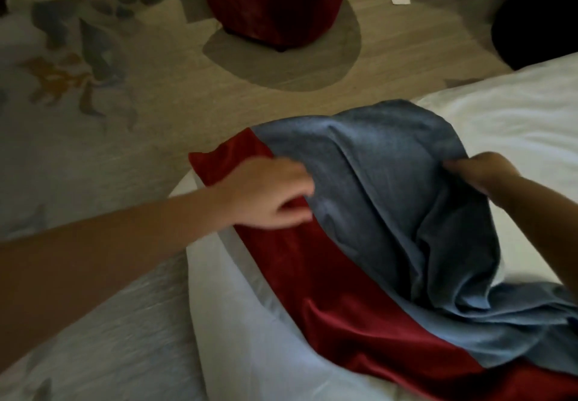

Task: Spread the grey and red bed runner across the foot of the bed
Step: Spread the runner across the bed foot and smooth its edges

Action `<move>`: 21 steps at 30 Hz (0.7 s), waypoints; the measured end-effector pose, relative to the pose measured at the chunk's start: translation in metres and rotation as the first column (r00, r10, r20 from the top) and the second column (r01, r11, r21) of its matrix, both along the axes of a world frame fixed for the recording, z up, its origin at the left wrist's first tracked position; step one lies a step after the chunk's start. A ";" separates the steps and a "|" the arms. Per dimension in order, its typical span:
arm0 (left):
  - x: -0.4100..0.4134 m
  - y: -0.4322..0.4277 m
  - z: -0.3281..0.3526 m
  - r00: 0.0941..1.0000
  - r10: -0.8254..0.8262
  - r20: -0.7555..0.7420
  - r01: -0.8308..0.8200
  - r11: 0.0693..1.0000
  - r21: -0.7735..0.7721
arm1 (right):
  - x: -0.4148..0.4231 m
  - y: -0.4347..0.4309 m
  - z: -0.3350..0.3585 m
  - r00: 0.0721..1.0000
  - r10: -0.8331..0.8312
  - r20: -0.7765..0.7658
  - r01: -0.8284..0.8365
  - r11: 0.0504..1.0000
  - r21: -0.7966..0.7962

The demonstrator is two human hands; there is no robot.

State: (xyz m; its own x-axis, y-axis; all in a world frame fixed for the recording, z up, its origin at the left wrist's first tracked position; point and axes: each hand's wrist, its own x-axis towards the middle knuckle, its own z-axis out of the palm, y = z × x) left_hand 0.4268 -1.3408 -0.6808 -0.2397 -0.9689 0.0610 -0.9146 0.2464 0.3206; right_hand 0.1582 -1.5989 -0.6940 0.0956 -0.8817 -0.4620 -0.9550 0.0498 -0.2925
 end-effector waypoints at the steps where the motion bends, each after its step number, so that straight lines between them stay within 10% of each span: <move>1: -0.010 0.013 -0.001 0.994 -0.113 -0.008 0.113 0.993 0.029 | -0.005 0.003 -0.001 0.998 -0.044 0.040 0.042 0.998 0.042; 13: -0.024 0.037 -0.023 0.978 -0.195 0.073 0.179 0.968 0.176 | -0.009 0.013 0.009 0.966 0.237 -0.105 -0.253 0.951 -0.179; 21: -0.031 0.084 -0.025 0.950 -0.265 0.165 0.259 0.964 0.057 | -0.026 0.034 0.000 0.990 0.109 -0.093 -0.116 0.991 -0.072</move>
